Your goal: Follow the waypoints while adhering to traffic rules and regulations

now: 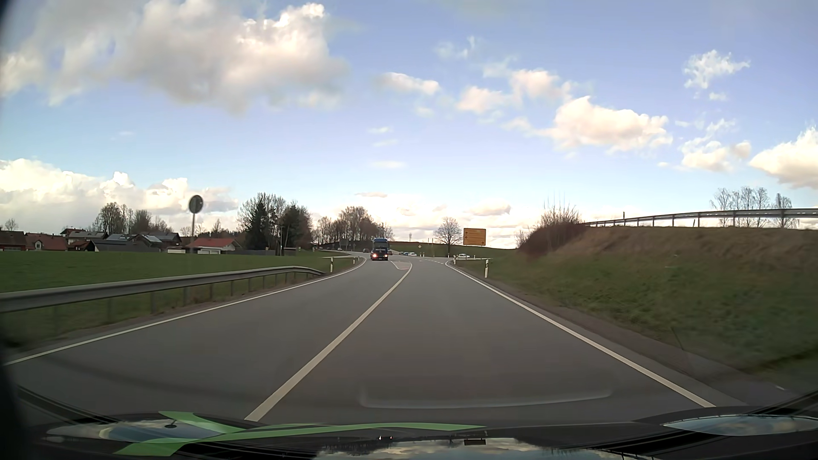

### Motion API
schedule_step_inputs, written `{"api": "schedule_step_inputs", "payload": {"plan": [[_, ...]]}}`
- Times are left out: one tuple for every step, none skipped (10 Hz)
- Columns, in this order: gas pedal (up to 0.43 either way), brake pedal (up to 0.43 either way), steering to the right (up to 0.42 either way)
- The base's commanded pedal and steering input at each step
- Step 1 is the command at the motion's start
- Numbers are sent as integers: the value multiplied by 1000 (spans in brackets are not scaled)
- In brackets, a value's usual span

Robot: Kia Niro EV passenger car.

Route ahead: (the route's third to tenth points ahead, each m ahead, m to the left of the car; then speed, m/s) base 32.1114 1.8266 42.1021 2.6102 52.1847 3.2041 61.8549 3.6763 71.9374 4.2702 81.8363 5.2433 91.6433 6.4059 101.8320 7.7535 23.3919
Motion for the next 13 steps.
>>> {"api": "schedule_step_inputs", "payload": {"plan": [[138, 0, -8], [138, 0, -7], [138, 0, -8], [138, 0, -7], [138, 0, -8], [138, 0, -8], [138, 0, -7], [138, 0, -8], [138, 0, -7], [138, 0, -7], [138, 0, -6], [138, 0, -5], [138, 0, -5]]}}
